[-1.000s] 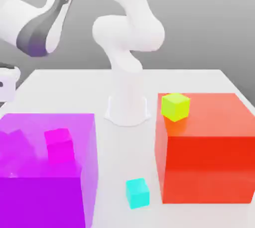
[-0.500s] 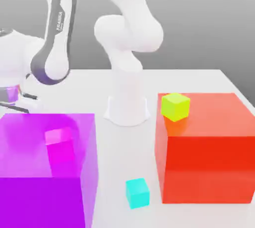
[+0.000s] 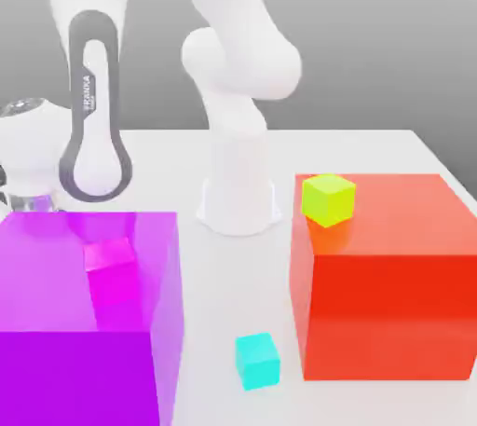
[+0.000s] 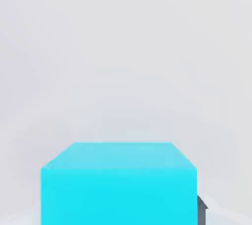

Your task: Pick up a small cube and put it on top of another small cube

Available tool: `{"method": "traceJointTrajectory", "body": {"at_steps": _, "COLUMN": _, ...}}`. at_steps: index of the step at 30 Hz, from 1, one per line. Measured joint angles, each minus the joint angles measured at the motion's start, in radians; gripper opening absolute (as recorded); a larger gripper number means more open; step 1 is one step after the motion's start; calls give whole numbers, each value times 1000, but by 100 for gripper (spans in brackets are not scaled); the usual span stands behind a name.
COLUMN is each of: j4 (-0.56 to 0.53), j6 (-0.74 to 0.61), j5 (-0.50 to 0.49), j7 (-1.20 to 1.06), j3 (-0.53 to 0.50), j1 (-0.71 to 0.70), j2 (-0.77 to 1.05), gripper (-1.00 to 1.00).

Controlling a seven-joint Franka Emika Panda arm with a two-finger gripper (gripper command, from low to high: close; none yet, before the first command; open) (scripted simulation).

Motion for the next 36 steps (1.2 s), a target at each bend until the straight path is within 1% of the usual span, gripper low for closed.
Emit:
{"method": "traceJointTrajectory", "body": {"at_steps": 4, "j4": -29, "j6": -104, "j5": -151, "j7": 112, "j3": -97, "j1": 62, "j2": -136, "gripper": -100}}
{"method": "traceJointTrajectory", "body": {"at_steps": 6, "j4": -28, "j6": -147, "j5": -230, "j7": 168, "j3": -112, "j1": 68, "j2": -195, "gripper": -100}}
{"method": "traceJointTrajectory", "body": {"at_steps": 8, "j4": 22, "j6": -178, "j5": -297, "j7": 145, "j3": -114, "j1": 75, "j2": -227, "gripper": -100}}
{"method": "traceJointTrajectory", "body": {"at_steps": 12, "j4": 140, "j6": -270, "j5": -441, "j7": 27, "j3": -104, "j1": 105, "j2": -303, "gripper": -100}}
{"method": "traceJointTrajectory", "body": {"at_steps": 16, "j4": 197, "j6": -350, "j5": -517, "j7": -66, "j3": -75, "j1": 146, "j2": -375, "gripper": -100}}
{"method": "traceJointTrajectory", "body": {"at_steps": 20, "j4": 244, "j6": -423, "j5": -561, "j7": -167, "j3": -38, "j1": 178, "j2": -442, "gripper": -100}}
{"method": "traceJointTrajectory", "body": {"at_steps": 23, "j4": 257, "j6": -464, "j5": -569, "j7": -225, "j3": -16, "j1": 208, "j2": -483, "gripper": -100}}
{"method": "traceJointTrajectory", "body": {"at_steps": 36, "j4": 271, "j6": -601, "j5": -524, "j7": -480, "j3": 49, "j1": 347, "j2": -621, "gripper": -100}}
